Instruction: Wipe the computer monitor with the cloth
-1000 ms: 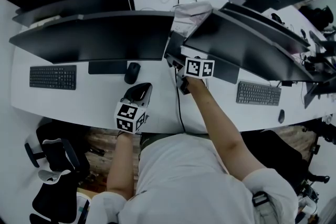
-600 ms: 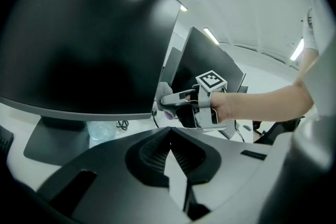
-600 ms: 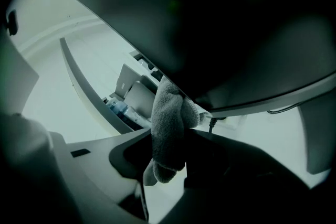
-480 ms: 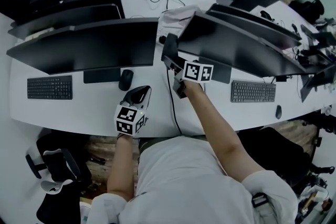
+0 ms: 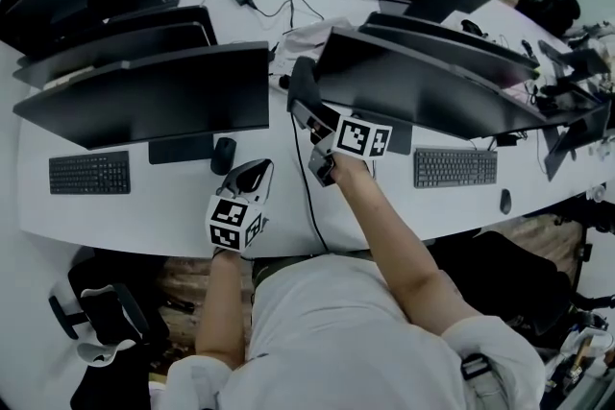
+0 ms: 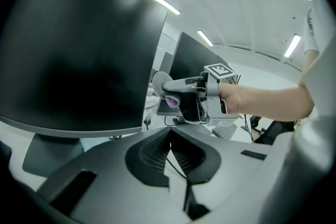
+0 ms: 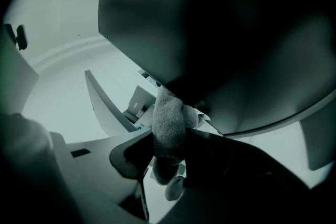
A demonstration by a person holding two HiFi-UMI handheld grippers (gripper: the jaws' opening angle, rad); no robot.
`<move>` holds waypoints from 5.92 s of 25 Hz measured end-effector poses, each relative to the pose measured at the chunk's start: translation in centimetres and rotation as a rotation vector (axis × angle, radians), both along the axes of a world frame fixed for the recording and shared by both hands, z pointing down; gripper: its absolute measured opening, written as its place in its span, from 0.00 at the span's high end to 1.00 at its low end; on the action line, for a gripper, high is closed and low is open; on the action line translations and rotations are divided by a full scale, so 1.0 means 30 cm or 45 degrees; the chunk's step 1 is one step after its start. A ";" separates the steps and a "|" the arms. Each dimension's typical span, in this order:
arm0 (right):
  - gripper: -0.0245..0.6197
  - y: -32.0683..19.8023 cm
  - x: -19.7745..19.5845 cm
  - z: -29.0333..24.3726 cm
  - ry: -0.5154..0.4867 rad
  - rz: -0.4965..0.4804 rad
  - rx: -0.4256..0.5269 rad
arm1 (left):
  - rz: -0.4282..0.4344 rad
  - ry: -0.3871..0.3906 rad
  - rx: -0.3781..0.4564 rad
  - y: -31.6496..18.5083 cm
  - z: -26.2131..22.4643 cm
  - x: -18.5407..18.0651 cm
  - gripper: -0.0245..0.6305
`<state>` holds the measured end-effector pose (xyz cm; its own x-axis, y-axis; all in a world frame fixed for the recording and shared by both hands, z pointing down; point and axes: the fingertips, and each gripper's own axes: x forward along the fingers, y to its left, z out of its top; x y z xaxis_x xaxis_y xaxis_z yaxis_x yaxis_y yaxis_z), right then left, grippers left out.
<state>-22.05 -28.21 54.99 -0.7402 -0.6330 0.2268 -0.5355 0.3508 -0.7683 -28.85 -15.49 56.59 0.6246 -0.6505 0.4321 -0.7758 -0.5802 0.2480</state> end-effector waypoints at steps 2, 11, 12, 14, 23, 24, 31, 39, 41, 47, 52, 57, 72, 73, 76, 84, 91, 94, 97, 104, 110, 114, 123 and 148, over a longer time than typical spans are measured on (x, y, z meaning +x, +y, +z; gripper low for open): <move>0.73 0.002 0.005 -0.036 -0.018 0.010 0.016 | 0.009 0.000 0.012 0.000 -0.015 0.012 0.96; 0.73 0.000 0.010 -0.210 -0.103 0.040 0.098 | 0.036 -0.010 0.080 -0.011 -0.101 0.035 0.96; 0.73 -0.001 0.009 -0.230 -0.112 0.042 0.109 | 0.037 -0.013 0.085 -0.013 -0.109 0.034 0.96; 0.73 -0.003 0.009 -0.267 -0.130 0.048 0.127 | 0.039 -0.020 0.096 -0.017 -0.125 0.033 0.96; 0.73 0.000 0.015 -0.461 -0.218 0.068 0.228 | 0.073 -0.061 0.160 -0.018 -0.219 0.059 0.96; 0.73 0.000 0.016 -0.477 -0.224 0.068 0.238 | 0.077 -0.064 0.164 -0.017 -0.225 0.064 0.96; 0.73 0.010 0.017 -0.583 -0.277 0.060 0.298 | 0.087 -0.071 0.187 -0.002 -0.261 0.082 0.96; 0.73 0.023 0.039 -0.699 -0.375 0.047 0.349 | 0.071 -0.089 0.201 0.012 -0.287 0.098 0.96; 0.73 0.025 0.053 -0.705 -0.398 0.055 0.337 | 0.071 -0.085 0.202 0.015 -0.291 0.110 0.96; 0.73 0.035 0.091 -0.733 -0.514 0.059 0.297 | 0.088 -0.090 0.200 0.027 -0.295 0.154 0.96; 0.73 0.052 0.158 -0.739 -0.579 0.089 0.255 | 0.101 -0.101 0.200 0.039 -0.291 0.198 0.96; 0.73 0.069 0.205 -0.741 -0.627 0.082 0.227 | 0.114 -0.100 0.193 0.047 -0.288 0.244 0.96; 0.73 0.120 0.476 -0.741 -0.757 0.258 0.159 | 0.186 -0.096 0.177 0.093 -0.272 0.422 0.96; 0.73 0.125 0.496 -0.742 -0.759 0.270 0.161 | 0.197 -0.094 0.177 0.095 -0.271 0.438 0.96; 0.73 0.142 0.554 -0.738 -0.753 0.297 0.163 | 0.230 -0.095 0.174 0.103 -0.266 0.487 0.96; 0.73 0.175 0.714 -0.732 -0.729 0.370 0.186 | 0.301 -0.081 0.168 0.106 -0.259 0.612 0.96; 0.73 0.211 0.887 -0.740 -0.714 0.439 0.203 | 0.375 -0.069 0.158 0.105 -0.256 0.767 0.96; 0.73 0.238 0.975 -0.731 -0.709 0.478 0.203 | 0.410 -0.067 0.152 0.116 -0.248 0.836 0.96; 0.73 0.252 1.060 -0.723 -0.693 0.522 0.215 | 0.442 -0.062 0.153 0.114 -0.244 0.897 0.96; 0.73 0.310 1.295 -0.701 -0.688 0.631 0.232 | 0.508 -0.062 0.147 0.151 -0.240 1.062 0.96; 0.73 0.354 1.485 -0.694 -0.652 0.709 0.266 | 0.543 -0.065 0.152 0.171 -0.236 1.186 0.96; 0.73 0.383 1.582 -0.687 -0.639 0.733 0.281 | 0.549 -0.057 0.156 0.188 -0.236 1.260 0.96; 0.73 0.466 1.753 -0.654 -0.556 0.762 0.314 | 0.550 -0.043 0.159 0.238 -0.238 1.404 0.96; 0.73 0.989 1.568 -0.416 0.351 0.871 0.471 | 0.770 0.089 0.238 0.359 -0.323 1.294 0.96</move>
<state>24.99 1.46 42.50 -0.1123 -0.9932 0.0323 -0.8752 0.0834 -0.4766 9.99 -4.71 46.91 0.9277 -0.2342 0.2906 -0.2829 -0.9491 0.1386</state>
